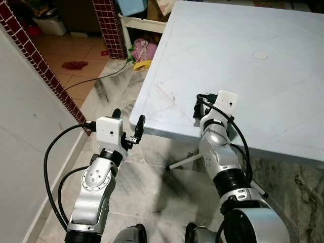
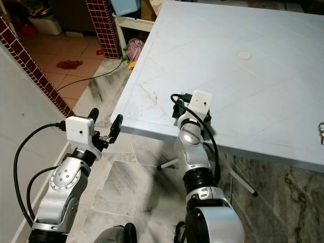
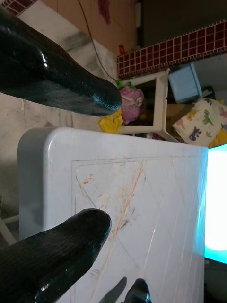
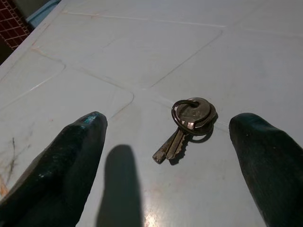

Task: Hang keys on a hook

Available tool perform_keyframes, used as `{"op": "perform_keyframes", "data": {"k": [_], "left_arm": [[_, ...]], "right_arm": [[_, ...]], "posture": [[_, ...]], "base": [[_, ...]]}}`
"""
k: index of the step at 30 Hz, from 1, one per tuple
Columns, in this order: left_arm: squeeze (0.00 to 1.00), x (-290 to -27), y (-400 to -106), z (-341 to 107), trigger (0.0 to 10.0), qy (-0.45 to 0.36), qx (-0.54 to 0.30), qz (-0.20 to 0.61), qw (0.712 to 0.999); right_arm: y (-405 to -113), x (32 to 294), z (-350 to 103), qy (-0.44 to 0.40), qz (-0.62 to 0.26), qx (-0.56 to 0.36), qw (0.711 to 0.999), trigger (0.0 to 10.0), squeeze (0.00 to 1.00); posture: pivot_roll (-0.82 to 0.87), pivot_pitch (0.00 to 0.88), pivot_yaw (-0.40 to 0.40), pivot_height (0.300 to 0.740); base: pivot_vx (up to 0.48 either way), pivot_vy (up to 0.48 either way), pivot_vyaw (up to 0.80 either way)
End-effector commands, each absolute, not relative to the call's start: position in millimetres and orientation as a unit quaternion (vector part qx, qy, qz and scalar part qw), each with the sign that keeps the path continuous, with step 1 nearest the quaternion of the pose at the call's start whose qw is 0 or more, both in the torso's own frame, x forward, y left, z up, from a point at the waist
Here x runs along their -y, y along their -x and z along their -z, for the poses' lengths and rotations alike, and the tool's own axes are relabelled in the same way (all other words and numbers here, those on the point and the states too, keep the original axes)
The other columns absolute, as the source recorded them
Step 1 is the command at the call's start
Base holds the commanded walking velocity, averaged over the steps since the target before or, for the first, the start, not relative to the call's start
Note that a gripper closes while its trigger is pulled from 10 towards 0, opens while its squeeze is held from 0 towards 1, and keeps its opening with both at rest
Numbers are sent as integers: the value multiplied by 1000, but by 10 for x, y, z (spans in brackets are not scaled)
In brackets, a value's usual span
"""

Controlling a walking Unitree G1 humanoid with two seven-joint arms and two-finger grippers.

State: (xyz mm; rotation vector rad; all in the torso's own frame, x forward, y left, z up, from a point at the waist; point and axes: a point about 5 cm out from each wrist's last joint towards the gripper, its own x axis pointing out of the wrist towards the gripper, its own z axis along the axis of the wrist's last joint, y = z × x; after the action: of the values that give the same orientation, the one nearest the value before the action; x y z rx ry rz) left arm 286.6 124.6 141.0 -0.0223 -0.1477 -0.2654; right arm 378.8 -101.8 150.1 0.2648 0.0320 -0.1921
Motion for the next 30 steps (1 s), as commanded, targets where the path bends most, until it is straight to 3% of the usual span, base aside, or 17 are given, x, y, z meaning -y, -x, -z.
{"op": "perform_keyframes", "data": {"k": [1,2,3,4,5,6,7,8,15,17,18,19,24,30], "left_arm": [[0,-1248,-2853,-1373,10000,8,65,134,989],[0,-1246,-2851,-1373,10000,9,65,134,989],[0,-1243,-2850,-1373,10000,9,65,135,989],[0,-1241,-2849,-1373,10000,10,65,136,989],[0,-1240,-2849,-1372,10000,10,65,136,989],[0,-1239,-2849,-1373,10000,10,65,136,989],[0,-1238,-2849,-1373,10000,10,65,136,989],[0,-1236,-2849,-1373,10000,10,64,137,988],[0,-1222,-2838,-1364,10000,12,63,139,988],[0,-1220,-2837,-1363,10000,13,62,139,988],[0,-1219,-2837,-1363,10000,13,62,139,988],[0,-1214,-2835,-1363,10000,14,63,140,988],[0,-1204,-2829,-1358,10000,17,62,142,988],[0,-1187,-2822,-1347,10000,18,58,147,987]], "right_arm": [[-3784,962,-1443,-145,94,-42,984,10000,1000],[-3790,952,-1445,-154,93,-47,983,10000,1000],[-3801,950,-1438,-149,92,-56,983,10000,725],[-3806,951,-1429,-148,92,-61,983,10000,569],[-3809,953,-1423,-147,92,-65,983,10000,569],[-3812,966,-1407,-141,100,-73,982,10000,369],[-3813,979,-1396,-136,108,-78,982,10000,306],[-3816,982,-1385,-140,111,-85,980,10000,4],[-3805,1030,-1281,-59,158,-133,977,10000,0],[-3793,1042,-1250,-69,167,-139,974,10000,0],[-3791,1045,-1246,-73,168,-140,973,4588,0],[-3766,1075,-1198,-59,190,-151,968,0,0],[-3712,1196,-1142,-49,256,-159,952,0,0],[-3721,1235,-1150,-60,261,-161,950,0,0]], "posture": [[85,201,66,740],[85,201,66,740],[85,201,65,740],[85,201,65,740],[85,201,65,740],[85,200,65,740],[85,200,65,740],[85,200,64,740],[84,202,59,740],[84,202,59,740],[84,202,59,740],[83,202,58,740],[81,205,58,740],[75,209,60,740]], "base": [[0,0,0],[0,0,0],[0,0,0],[0,0,0],[0,0,0],[0,0,0],[0,0,0],[0,0,0],[0,0,0],[0,0,0],[0,0,0],[0,0,0],[0,0,0],[0,0,0]]}}
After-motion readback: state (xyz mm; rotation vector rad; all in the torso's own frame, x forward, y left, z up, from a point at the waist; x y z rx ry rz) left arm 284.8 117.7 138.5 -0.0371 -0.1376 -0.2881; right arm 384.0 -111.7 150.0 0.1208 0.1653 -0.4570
